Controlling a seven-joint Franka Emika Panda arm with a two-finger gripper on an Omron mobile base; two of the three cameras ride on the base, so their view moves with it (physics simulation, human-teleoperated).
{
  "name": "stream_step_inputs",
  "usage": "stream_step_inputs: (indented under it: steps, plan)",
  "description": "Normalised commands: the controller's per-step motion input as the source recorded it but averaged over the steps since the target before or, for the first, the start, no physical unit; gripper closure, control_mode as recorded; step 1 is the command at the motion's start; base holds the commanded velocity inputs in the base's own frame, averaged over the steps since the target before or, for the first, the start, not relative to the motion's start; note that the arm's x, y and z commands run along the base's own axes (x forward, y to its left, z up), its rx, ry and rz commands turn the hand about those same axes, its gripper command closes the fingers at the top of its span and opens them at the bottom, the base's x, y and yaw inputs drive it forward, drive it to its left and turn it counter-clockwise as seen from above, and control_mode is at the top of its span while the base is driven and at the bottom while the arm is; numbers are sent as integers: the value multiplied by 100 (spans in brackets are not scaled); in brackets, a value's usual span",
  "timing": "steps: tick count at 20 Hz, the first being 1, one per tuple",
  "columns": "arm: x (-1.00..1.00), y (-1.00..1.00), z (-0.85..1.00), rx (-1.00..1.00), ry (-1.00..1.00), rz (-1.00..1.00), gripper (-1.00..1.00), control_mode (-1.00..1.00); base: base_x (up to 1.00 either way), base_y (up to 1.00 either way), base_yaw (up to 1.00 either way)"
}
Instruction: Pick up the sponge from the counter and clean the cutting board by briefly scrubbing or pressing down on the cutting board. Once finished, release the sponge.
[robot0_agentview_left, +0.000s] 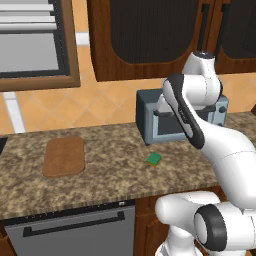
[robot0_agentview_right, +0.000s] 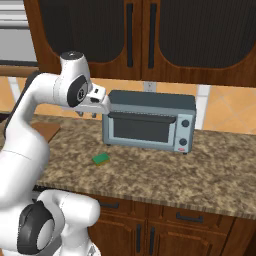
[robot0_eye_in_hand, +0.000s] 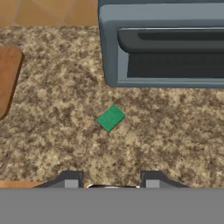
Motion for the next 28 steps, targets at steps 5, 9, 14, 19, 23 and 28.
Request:
stream_step_inputs:
  steps: [5, 9, 14, 19, 23, 28]
  plan:
    - [-33, 0, 0, 0, -3, 0, -100, -100, 0, 0, 0]
    - [-54, 0, 0, 4, -2, 0, -100, -100, 0, 0, 0]
    - [-51, 0, -13, 0, -1, -1, -100, -100, 0, 0, 0]
    - [-12, 0, -40, -2, 0, -15, -100, -100, 0, 0, 0]
    - [1, 0, -60, 0, 1, -18, -100, -100, 0, 0, 0]
    - [17, 0, -64, 0, 3, -13, -100, -100, 0, 0, 0]
